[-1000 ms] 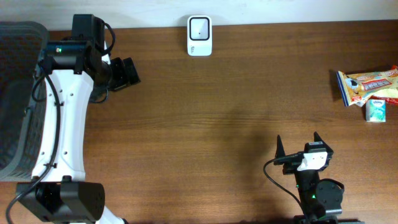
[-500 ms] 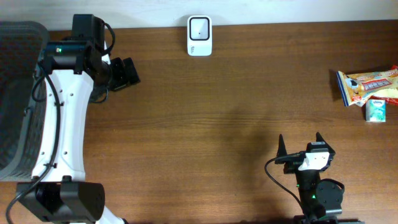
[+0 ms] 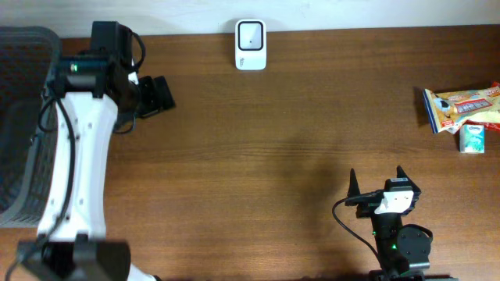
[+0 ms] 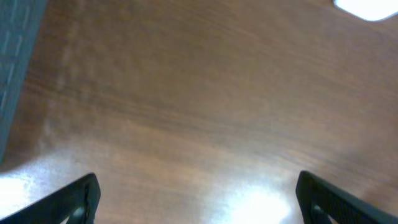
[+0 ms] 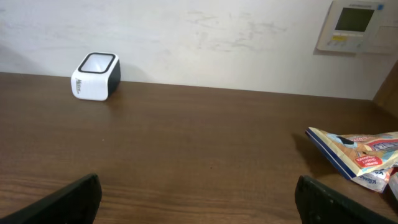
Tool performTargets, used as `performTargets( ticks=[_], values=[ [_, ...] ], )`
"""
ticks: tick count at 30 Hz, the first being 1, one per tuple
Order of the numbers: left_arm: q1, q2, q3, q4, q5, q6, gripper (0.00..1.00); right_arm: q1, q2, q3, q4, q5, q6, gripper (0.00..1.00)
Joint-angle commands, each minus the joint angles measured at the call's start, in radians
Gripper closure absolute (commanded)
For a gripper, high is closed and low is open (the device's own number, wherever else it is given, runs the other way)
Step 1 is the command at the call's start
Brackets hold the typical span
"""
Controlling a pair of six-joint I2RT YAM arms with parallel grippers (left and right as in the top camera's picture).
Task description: Scan the item barcode
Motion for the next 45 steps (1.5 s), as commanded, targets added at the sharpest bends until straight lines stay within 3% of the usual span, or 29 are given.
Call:
performTargets(
  ticks=[1,3,6,7,9,13,17,20,21,24,42,45],
  values=[
    [-0.088,-0.280,-0.252,0.198,-0.011,0.145,0.01,0.006,-0.002,-0.009,-0.004,-0.005,-0.006,0.02],
    [-0.120,-0.506,-0.543,0.402,-0.010,0.262,0.01,0.006,-0.002,-0.009,-0.004,-0.005,-0.006,0.02],
    [-0.079,-0.958,-1.020,0.693,0.014,0.271,0.01,0.006,-0.002,-0.009,-0.004,-0.005,-0.006,0.02],
    [-0.077,-1.160,-1.165,0.706,-0.008,0.271,0.01,0.006,-0.002,-0.009,-0.004,-0.005,-0.007,0.02],
    [-0.077,-1.328,-1.239,0.661,-0.008,0.271,0.01,0.006,-0.002,-0.009,-0.004,-0.005,-0.007,0.02],
    [-0.065,-1.474,-1.392,0.719,-0.034,0.275,0.01,0.006,-0.002,-0.009,-0.004,-0.005,-0.006,0.02],
    [-0.029,-1.698,-1.690,1.045,-0.027,0.275,0.01,0.006,-0.002,-0.009,-0.004,-0.005,-0.006,0.02],
    [0.031,-1.696,-1.815,1.332,0.022,0.291,0.01,0.006,-0.002,-0.009,-0.004,-0.005,-0.007,0.02],
    [0.038,-1.696,-1.826,1.353,0.041,0.330,0.01,0.006,-0.002,-0.009,-0.004,-0.005,-0.006,0.02],
    [0.038,-1.696,-1.825,1.287,0.048,0.416,0.01,0.006,-0.002,-0.009,-0.004,-0.005,-0.007,0.02],
    [0.047,-1.696,-1.825,1.252,-0.077,0.378,0.01,0.006,-0.002,-0.009,-0.004,-0.005,-0.006,0.02],
    [0.047,-1.696,-1.825,1.252,-0.045,0.428,0.01,0.006,-0.002,-0.009,-0.004,-0.005,-0.006,0.02]
  ],
)
